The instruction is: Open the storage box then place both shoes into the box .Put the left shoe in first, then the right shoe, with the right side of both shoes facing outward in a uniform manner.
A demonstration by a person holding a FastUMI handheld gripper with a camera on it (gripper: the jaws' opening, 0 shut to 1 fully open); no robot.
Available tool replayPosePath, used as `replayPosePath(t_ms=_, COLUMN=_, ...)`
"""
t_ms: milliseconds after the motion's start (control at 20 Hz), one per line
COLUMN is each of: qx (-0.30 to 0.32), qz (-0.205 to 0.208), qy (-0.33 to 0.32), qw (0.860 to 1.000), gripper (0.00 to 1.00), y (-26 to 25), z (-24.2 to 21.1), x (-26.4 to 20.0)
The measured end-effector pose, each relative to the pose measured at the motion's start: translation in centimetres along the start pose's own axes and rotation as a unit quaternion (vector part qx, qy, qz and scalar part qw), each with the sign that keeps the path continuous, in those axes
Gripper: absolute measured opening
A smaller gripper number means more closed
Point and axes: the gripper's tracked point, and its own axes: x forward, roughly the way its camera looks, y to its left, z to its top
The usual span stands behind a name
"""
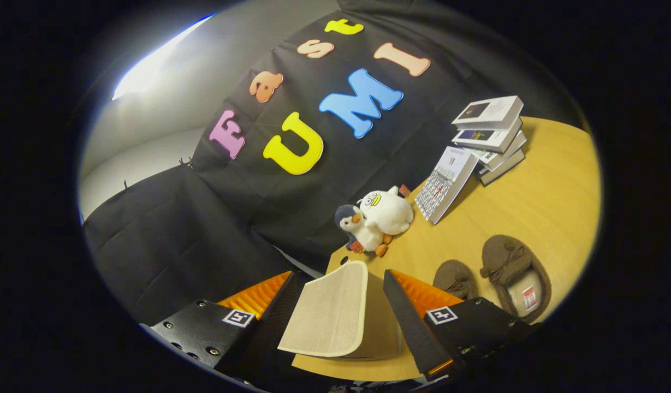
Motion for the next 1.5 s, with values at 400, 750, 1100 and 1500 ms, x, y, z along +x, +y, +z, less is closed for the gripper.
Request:
replayPosePath(t_ms=400, qx=0.070, qz=0.013, qy=0.065, qw=0.995, gripper=0.96, y=-0.9, z=-5.0, x=2.4)
replayPosePath(t_ms=750, qx=0.149, qz=0.014, qy=0.109, qw=0.983, gripper=0.96, y=-1.7, z=-8.7, x=4.3)
replayPosePath(t_ms=1100, qx=0.193, qz=0.019, qy=0.154, qw=0.969, gripper=0.88, y=-2.2, z=-12.3, x=6.1)
replayPosePath(t_ms=1500, qx=0.182, qz=0.025, qy=0.178, qw=0.967, gripper=0.40, y=-1.7, z=-13.1, x=6.6)
